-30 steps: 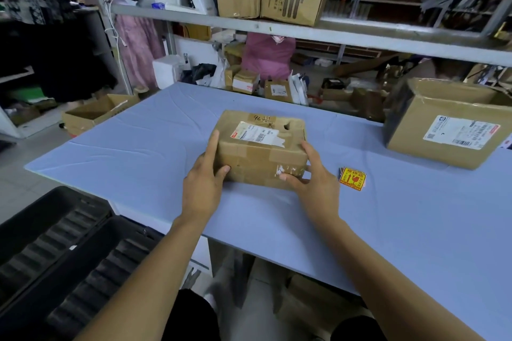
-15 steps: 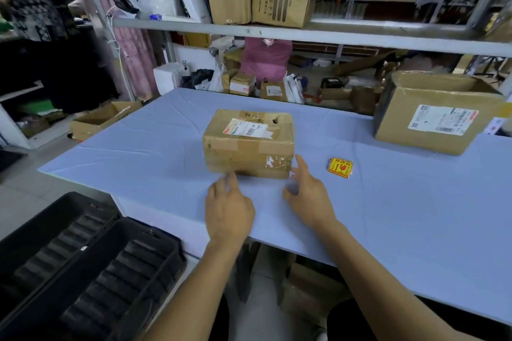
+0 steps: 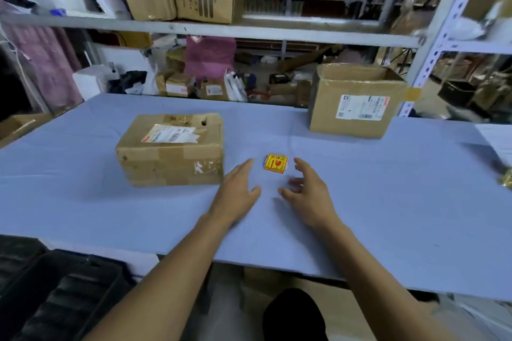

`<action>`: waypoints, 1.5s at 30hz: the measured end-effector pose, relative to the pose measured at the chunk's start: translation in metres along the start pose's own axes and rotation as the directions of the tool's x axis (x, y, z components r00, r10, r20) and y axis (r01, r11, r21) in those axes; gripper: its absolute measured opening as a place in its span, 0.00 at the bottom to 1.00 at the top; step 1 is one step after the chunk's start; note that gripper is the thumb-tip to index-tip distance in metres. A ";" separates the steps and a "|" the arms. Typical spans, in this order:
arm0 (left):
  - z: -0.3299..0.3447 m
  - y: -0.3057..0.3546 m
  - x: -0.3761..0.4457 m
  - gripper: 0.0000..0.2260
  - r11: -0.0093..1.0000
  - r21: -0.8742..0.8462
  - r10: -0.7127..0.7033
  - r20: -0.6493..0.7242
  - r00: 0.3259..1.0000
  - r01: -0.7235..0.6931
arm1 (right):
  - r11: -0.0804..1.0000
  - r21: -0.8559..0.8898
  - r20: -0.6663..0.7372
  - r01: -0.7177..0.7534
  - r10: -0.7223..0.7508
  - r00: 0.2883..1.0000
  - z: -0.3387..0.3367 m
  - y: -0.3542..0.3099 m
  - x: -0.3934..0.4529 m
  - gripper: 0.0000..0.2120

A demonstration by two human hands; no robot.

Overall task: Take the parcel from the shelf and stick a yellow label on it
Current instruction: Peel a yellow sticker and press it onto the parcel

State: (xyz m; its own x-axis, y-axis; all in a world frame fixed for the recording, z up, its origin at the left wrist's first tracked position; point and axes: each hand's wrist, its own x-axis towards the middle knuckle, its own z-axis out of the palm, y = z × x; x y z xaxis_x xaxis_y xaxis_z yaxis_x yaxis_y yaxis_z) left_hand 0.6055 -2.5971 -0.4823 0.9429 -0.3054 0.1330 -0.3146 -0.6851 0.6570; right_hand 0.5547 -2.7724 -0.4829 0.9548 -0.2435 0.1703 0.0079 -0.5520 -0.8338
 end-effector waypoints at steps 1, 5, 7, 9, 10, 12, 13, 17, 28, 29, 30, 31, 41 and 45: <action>0.003 0.002 0.008 0.30 0.999 -0.034 -0.018 -0.014 1.000 0.017 | 0.999 0.033 -0.024 -0.030 0.031 0.999 -0.002 0.002 0.007 0.34; 0.017 0.015 0.039 0.21 0.999 -0.023 -0.030 -0.081 0.996 0.029 | 0.992 0.059 -0.051 -0.108 0.111 0.992 -0.007 0.009 0.039 0.27; 0.022 0.015 0.051 0.17 0.998 -0.056 -0.042 -0.142 0.989 0.035 | 0.996 -0.007 -0.034 -0.089 0.089 0.995 -0.004 0.012 0.053 0.24; 0.028 0.009 0.060 0.14 0.992 -0.124 -0.060 -0.180 0.982 0.038 | 0.996 -0.059 -0.046 -0.073 0.070 0.996 0.000 0.014 0.062 0.19; 0.029 0.006 0.063 0.14 0.989 -0.144 -0.069 -0.186 0.980 0.042 | 0.995 -0.079 -0.062 -0.067 0.062 0.996 0.003 0.015 0.065 0.17; 0.030 0.003 0.067 0.13 0.989 -0.139 -0.082 -0.184 0.979 0.057 | 0.990 -0.135 -0.102 -0.050 0.036 0.994 0.007 0.017 0.068 0.14; 0.031 0.003 0.068 0.13 0.990 -0.128 -0.088 -0.182 0.979 0.065 | 0.986 -0.161 -0.112 -0.044 0.026 0.993 0.009 0.018 0.068 0.13; 0.031 0.005 0.067 0.13 0.996 -0.071 -0.063 -0.176 0.982 0.051 | 0.972 -0.233 -0.124 -0.026 -0.003 0.992 0.012 0.016 0.064 0.09; 0.029 0.007 0.057 0.13 0.999 -0.045 -0.018 -0.163 0.986 0.010 | 0.993 -0.080 -0.111 -0.085 0.076 0.991 0.003 0.013 0.058 0.15; 0.028 0.007 0.057 0.12 0.999 -0.050 -0.012 -0.161 0.987 0.004 | 0.993 -0.084 -0.107 -0.084 0.075 0.991 0.002 0.012 0.058 0.14; 0.028 0.007 0.056 0.12 0.999 -0.047 -0.007 -0.156 0.988 0.000 | 0.992 -0.092 -0.105 -0.080 0.071 0.992 0.003 0.012 0.058 0.13; 0.027 0.007 0.055 0.11 0.999 -0.035 -0.002 -0.151 0.989 -0.003 | 0.992 -0.107 -0.103 -0.073 0.062 0.993 0.003 0.011 0.058 0.12; 0.028 0.006 0.056 0.08 1.000 -0.024 -0.001 -0.171 0.985 -0.003 | 0.995 -0.068 -0.115 -0.069 0.061 0.992 0.005 0.013 0.058 0.09; 0.028 0.005 0.057 0.06 1.000 -0.024 -0.003 -0.179 0.984 -0.001 | 0.998 -0.031 -0.158 -0.063 0.057 0.986 0.007 0.016 0.061 0.08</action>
State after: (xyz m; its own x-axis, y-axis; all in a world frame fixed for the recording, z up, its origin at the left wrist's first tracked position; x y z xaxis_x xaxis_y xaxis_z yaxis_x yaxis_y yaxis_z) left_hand 0.6543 -2.6367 -0.4925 0.9483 -0.1797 0.2617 -0.3129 -0.6684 0.6748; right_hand 0.6148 -2.7900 -0.4898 0.8950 -0.3974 0.2027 -0.0617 -0.5602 -0.8261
